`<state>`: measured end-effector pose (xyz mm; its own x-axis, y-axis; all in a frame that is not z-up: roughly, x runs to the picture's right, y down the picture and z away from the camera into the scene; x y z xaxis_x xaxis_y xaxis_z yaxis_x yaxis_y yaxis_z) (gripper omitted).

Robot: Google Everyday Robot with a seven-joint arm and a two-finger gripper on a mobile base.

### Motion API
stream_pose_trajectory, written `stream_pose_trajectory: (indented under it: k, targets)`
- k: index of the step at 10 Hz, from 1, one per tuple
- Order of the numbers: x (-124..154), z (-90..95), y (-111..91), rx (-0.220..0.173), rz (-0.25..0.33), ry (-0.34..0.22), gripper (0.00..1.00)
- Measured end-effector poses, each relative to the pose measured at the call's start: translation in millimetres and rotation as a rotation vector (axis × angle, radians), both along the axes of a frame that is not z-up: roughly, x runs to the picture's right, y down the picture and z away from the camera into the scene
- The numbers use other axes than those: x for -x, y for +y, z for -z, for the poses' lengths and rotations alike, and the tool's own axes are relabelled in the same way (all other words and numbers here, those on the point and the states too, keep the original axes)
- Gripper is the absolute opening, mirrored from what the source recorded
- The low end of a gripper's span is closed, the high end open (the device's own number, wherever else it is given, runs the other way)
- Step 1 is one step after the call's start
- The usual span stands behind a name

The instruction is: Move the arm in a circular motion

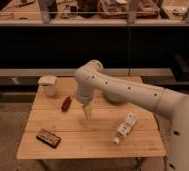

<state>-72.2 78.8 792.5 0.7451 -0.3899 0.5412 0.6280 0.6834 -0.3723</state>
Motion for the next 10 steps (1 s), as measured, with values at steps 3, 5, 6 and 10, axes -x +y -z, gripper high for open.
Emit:
stream_pose_trajectory:
  k: [3, 5, 6, 10]
  targets:
    - [-12.7, -45.8, -69.2, -0.077, 0.038, 0.017, 0.8]
    - [-58.4, -49.1, -116.5, -0.133, 0.02, 0.093, 0.8]
    - [-82.1, -45.8, -124.2, -0.14, 0.001, 0.129, 0.8]
    - [-212.7, -3.1, -85.8, -0.092, -0.164, 0.343, 0.8]
